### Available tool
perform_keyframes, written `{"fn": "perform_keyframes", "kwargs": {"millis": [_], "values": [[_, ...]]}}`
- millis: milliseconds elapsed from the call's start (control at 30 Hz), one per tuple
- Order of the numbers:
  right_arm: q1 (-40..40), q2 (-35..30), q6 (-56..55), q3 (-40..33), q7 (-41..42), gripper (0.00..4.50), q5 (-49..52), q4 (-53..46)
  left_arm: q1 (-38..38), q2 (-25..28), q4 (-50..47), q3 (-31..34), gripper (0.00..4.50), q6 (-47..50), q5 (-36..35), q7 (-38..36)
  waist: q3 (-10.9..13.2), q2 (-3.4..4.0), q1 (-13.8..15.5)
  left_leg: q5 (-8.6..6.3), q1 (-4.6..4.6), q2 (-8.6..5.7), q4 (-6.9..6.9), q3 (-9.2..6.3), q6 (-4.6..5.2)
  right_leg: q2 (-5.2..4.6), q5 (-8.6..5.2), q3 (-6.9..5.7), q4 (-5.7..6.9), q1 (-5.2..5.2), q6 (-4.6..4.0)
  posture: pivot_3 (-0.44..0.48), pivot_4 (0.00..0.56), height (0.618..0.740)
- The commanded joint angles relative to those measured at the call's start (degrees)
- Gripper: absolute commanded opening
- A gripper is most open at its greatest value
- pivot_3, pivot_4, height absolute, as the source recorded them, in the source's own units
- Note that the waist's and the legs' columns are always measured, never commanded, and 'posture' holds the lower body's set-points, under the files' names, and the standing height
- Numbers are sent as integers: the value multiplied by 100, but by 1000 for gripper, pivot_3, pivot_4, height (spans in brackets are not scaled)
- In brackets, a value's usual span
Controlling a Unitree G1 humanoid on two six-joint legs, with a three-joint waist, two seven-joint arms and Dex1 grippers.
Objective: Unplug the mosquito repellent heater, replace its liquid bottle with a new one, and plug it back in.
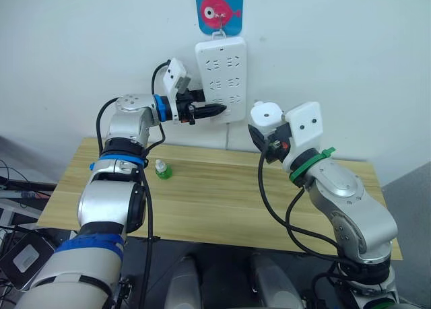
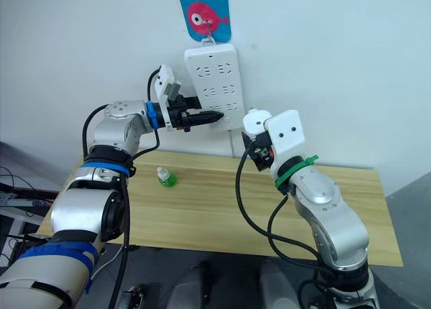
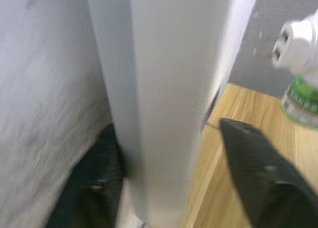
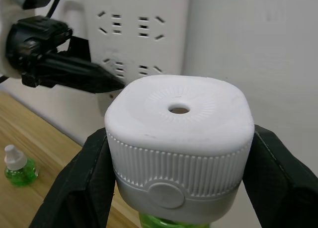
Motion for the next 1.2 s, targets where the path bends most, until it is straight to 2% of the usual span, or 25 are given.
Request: {"fn": "perform_keyframes", "kwargs": {"millis": [33, 67, 233, 333, 433, 567, 700, 833, 1000, 1200], "values": [[198, 230, -441, -630, 105, 3085, 322, 45, 386, 197, -741, 195, 4117, 176, -172, 225, 0, 0, 0, 0, 0, 0, -2, 0, 0, 0, 3, 1, 0, 0, -5, -83, 279, 740], [265, 304, -523, -800, 142, 3085, 433, 134, 642, 243, -1061, 202, 4462, 185, -164, 341, 0, 0, -2, 0, 0, 1, -3, 0, 0, 0, 12, 1, 1, 0, -20, -81, 278, 740], [423, 638, -618, -1426, 537, 3085, 1292, 486, 1931, 285, -2540, 286, 4462, 36, -9, 1378, 6, 5, -7, 0, 3, 5, -13, -1, -1, -2, 13, -1, 6, -2, -23, -82, 276, 740], [550, 1030, -387, -2188, 597, 3085, 2284, 866, 3058, 36, -4047, 416, 4462, -27, -206, 1945, 7, 5, -8, -1, 4, 4, -14, 0, -1, -4, 13, 1, 6, -2, -23, -82, 275, 740], [512, 1294, -166, -2809, 483, 3085, 3273, 1258, 3930, -247, -5364, 97, 4462, 203, -531, 1922, 8, 6, 14, -1, 3, 4, -16, 3, -2, -9, 13, 3, 6, -1, -24, -76, 266, 740], [368, 1408, -5, -3217, 191, 3085, 4262, 1672, 4232, -755, -6155, -599, 4462, 609, -731, 1998, 8, 6, 121, 0, 4, -2, -6, 0, -2, -10, 14, 1, 7, 4, -21, -64, 254, 740], [234, 1318, 130, -3281, -139, 3085, 5084, 1860, 4017, -1259, -6068, -1089, 4462, 497, -637, 2151, 7, 6, 82, 1, 6, -2, 19, 16, 1, -5, 16, 23, 6, 6, 4, -66, 241, 740], [235, 1244, 102, -3175, -532, 3085, 5723, 1829, 3644, -1726, -5499, -1243, 4462, 52, -435, 2440, 7, 6, 26, 4, 4, -4, 29, 17, 5, -2, 18, 28, 5, 7, 16, -71, 237, 740], [300, 1156, -83, -3048, -1036, 3085, 6355, 1726, 3426, -1992, -4990, -1259, 4462, -436, -315, 2609, 7, 6, -24, 2, 2, -4, 22, 17, 8, -1, 23, 28, 2, 6, 8, -71, 237, 740], [358, 991, -400, -2863, -1460, 3085, 6783, 1667, 3359, -2067, -4828, -1294, 4462, -645, -321, 2635, 7, 6, -26, 1, -1, -4, 15, 15, 8, 2, 22, 26, -1, 3, 9, -93, 231, 740]]}}
